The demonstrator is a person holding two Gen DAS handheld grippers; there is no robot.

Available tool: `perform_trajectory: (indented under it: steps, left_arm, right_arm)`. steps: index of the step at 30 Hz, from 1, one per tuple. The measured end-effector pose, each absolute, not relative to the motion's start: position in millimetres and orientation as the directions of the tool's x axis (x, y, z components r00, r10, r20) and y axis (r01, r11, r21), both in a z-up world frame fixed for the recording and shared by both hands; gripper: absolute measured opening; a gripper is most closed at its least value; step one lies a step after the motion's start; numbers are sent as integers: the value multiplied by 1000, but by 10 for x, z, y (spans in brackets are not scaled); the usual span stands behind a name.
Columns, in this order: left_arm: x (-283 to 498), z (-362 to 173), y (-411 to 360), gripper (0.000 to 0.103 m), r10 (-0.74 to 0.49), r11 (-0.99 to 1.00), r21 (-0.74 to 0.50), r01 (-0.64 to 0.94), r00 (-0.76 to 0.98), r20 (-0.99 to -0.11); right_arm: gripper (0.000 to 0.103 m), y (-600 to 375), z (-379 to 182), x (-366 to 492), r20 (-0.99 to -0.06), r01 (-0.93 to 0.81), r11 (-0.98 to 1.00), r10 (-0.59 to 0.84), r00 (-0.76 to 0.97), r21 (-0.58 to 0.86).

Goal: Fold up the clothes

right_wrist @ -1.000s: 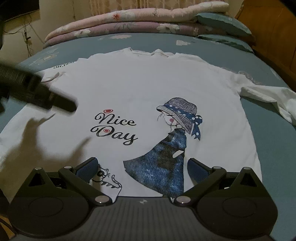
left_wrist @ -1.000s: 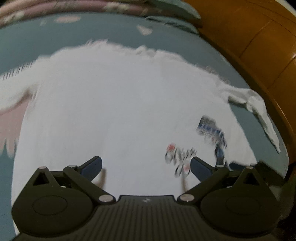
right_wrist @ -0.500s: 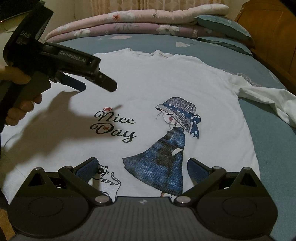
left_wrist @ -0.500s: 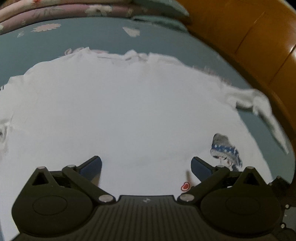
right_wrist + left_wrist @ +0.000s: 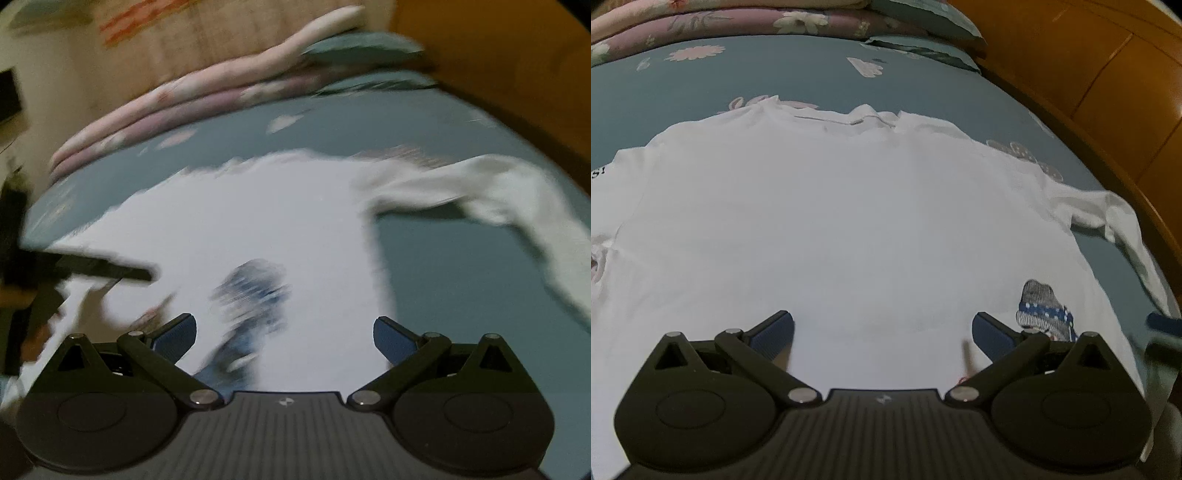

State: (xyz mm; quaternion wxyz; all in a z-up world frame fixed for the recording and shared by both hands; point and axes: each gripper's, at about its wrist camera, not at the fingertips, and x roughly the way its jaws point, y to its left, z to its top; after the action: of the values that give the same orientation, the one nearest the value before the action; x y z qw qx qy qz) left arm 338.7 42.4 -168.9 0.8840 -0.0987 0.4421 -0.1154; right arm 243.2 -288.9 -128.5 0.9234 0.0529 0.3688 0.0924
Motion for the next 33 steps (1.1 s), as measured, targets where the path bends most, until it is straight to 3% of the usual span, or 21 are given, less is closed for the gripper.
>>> perform_trajectory:
  steps: [9,16,25,28,31,33]
  left_arm:
    - [3428,-1702,432,102,-286,953,-285,100,603,-745]
    - [3425,-1715,391,102,-270,960,-254,114,612,-744]
    - [3423,-1726,373,102,-260,964,-237,121,621,-739]
    - [3432,-1726,417,102,-277,957,-268,111,624,-731]
    - [3439,-1727,459,102,-294,949,-297,102,628,-721]
    - [3441,-1727,473,102,-299,946,-309,98,629,-718]
  right_arm:
    - [103,-4140,-1069,2371,-639,169,953,33,769,252]
    - [103,-4764,-1403,2170,-638,320,771,141,757,551]
    - [100,-4925,-1607,2501,-599,391,707,57,799,589]
    - [81,-4972,-1592,2615,-606,414,733,-3,796,540]
    - [55,-5000,-1561,2737,-622,430,776,-62,781,462]
    - [28,-5008,-1522,2817,-641,437,815,-109,760,381]
